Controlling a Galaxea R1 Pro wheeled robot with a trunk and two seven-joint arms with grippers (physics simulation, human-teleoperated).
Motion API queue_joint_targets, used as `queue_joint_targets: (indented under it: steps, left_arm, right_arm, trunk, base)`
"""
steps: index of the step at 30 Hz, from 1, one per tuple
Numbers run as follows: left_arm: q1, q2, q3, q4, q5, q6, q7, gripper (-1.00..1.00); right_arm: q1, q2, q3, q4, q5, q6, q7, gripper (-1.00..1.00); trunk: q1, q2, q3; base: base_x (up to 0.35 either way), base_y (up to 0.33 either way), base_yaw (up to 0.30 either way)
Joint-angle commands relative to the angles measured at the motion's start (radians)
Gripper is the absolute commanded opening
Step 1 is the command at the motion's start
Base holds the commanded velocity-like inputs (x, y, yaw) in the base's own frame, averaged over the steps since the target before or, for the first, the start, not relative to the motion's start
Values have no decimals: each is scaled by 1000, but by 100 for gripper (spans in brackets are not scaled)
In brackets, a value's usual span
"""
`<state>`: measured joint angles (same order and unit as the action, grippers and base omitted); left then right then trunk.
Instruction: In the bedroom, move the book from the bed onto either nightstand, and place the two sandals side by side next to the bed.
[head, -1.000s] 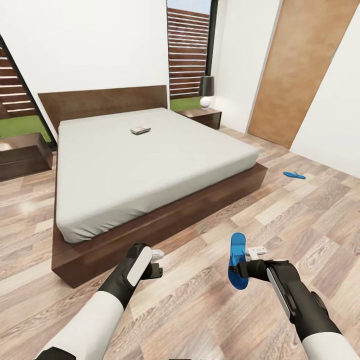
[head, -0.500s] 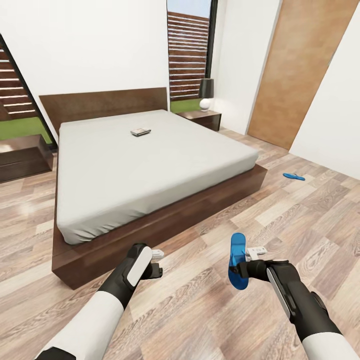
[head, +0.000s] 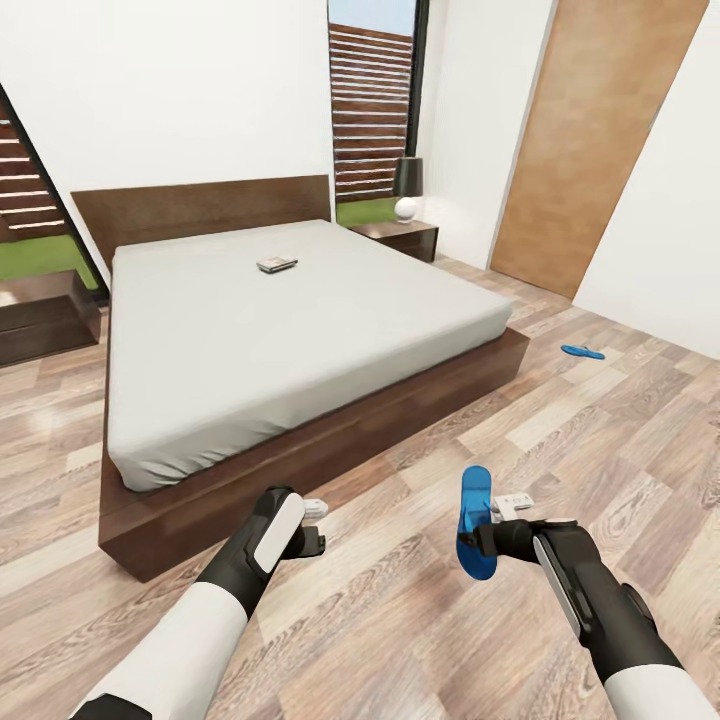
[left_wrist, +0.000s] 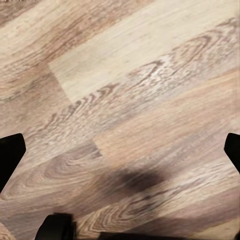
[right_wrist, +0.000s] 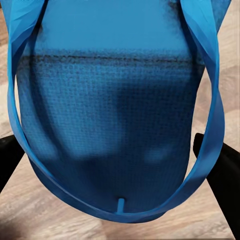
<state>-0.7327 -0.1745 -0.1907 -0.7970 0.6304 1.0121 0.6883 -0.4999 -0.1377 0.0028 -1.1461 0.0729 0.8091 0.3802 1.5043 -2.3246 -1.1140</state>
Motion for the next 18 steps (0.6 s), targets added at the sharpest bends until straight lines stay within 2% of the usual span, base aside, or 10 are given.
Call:
queue_joint_targets:
  steps: [1,18]
  left_arm:
    - [0,0,-1,-1,9,2,10,100]
    - [0,0,-1,1,9,-1,7,100]
  right_arm:
    - [0,0,0,-1,8,4,7,-100]
    - [-1,1,1,1,14,4,4,-100]
  trunk:
    - [0,0,-1]
    - [0,0,5]
  base:
    - [0,0,-135]
    - [0,0,-209]
